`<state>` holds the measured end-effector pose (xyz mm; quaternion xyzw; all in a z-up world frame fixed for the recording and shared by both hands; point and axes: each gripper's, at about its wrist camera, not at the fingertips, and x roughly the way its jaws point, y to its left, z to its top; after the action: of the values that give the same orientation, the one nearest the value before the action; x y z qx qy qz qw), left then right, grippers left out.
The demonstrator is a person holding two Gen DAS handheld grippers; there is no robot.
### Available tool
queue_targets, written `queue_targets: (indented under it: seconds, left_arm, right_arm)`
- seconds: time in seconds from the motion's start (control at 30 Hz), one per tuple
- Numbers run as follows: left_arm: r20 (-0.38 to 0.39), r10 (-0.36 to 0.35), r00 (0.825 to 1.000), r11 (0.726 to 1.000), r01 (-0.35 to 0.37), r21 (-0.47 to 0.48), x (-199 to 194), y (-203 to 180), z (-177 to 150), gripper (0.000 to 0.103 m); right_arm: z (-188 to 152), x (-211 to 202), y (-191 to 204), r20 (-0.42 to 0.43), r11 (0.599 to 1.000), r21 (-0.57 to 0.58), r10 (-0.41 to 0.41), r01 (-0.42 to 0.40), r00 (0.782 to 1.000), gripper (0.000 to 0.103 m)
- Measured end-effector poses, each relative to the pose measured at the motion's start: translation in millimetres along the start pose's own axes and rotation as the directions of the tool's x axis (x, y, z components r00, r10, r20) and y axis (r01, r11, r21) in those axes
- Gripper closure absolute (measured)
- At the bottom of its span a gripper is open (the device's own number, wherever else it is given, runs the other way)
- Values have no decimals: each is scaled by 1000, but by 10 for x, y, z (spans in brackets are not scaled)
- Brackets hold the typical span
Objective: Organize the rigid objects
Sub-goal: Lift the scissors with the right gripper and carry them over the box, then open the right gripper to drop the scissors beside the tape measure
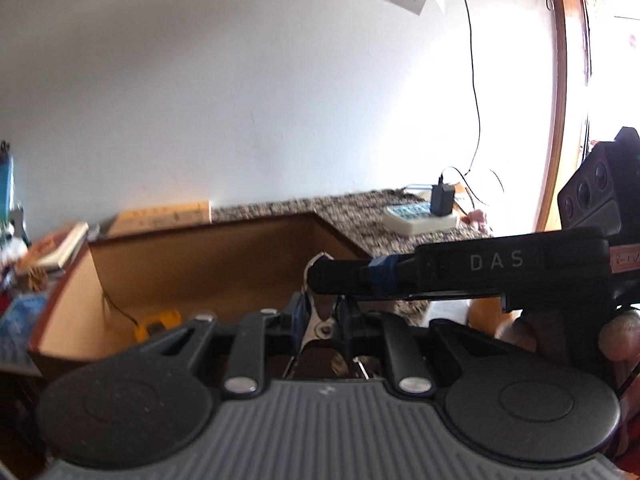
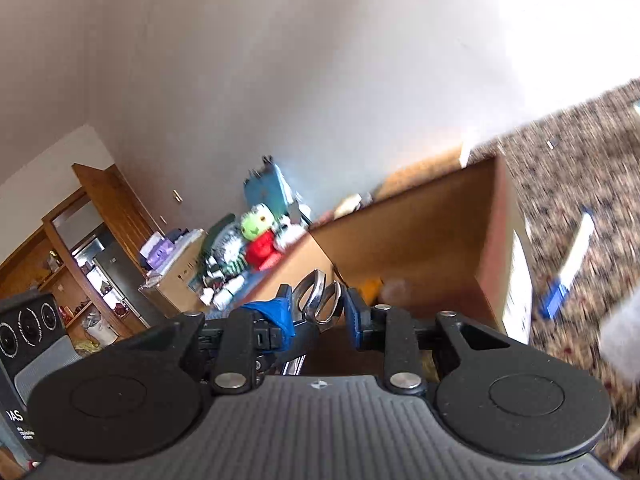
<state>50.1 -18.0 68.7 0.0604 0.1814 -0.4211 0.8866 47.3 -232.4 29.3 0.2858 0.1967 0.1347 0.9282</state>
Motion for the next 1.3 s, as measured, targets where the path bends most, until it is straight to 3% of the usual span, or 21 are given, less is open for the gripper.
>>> queue_targets:
  seconds: [0.13,0.27,0.47,0.67,0.8,0.97,1.3]
  left_arm:
    - [14,28,1000,999,-28,16,71,157,216,88]
    - [-23,44,999,999,-44,9,248,423,349,88]
    - [-151,48,987,999,-48,2,667,849,303,88]
    - [-265,90,960,996,-84,33,921,1090,99,88]
    - [-291,92,952,995,-96,2,934,1275,46,88]
    - [-323,117,939,993,-118,18,917,1315,-42,88]
    - [-337,188,922,980,-199,2,873,1459,-96,86]
  right_arm:
    - [205,232,37,0,999,-37,9,-9,1000,93]
    - [340,574,46,-42,999,-49,-7,5,999,93]
    - [350,1131,-58,-151,998,-25,-63,60,986,93]
    - [219,1512,-198,-291,994,69,-61,85,955,93]
    - [196,1577,-103,-346,994,92,-17,52,938,92]
    - [159,1645,-48,-403,994,86,-26,66,915,92]
    - [182,1605,-142,-402,994,85,-28,67,915,90]
